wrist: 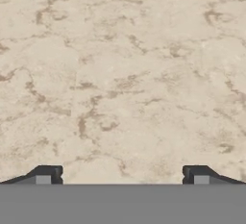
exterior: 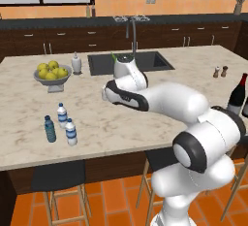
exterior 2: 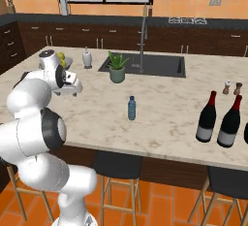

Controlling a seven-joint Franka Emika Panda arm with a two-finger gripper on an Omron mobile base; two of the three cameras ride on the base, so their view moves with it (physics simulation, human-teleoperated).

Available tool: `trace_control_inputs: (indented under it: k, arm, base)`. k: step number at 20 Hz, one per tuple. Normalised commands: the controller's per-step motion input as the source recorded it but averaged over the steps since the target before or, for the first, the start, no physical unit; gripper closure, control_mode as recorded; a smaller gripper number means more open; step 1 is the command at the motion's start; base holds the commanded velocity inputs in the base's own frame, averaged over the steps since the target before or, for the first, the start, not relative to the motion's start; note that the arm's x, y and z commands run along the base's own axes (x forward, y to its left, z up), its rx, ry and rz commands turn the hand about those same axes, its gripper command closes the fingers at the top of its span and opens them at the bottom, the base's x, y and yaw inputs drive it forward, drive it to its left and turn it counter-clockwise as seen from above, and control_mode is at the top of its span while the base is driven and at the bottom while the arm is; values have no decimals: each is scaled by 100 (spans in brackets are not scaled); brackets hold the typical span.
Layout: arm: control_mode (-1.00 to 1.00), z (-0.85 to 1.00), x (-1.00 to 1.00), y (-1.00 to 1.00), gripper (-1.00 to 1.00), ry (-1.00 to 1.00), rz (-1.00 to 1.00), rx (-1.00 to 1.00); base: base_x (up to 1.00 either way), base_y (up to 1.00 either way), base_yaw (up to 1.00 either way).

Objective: Move the plastic bottles in the middle to the plastics group, and the glass bottles in the middle to the glass group.

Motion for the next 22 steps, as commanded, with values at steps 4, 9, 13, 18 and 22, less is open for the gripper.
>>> trace_control_inputs:
  k: [4,9,13,18,22]
  arm:
    - [-100,26,-5,-94,-100,0,0,0]
    - [-100,30,-7,-90,-100,0,0,0]
    - [-100,28,-7,-81,-100,0,0,-3]
    - [-100,10,-1,-84,-100,0,0,0]
    - [-100,-1,5,-75,-100,0,0,-4]
  base:
    - [0,0,0]
    - [0,0,0]
    - [0,0,0]
    - [0,0,0]
    - [0,0,0]
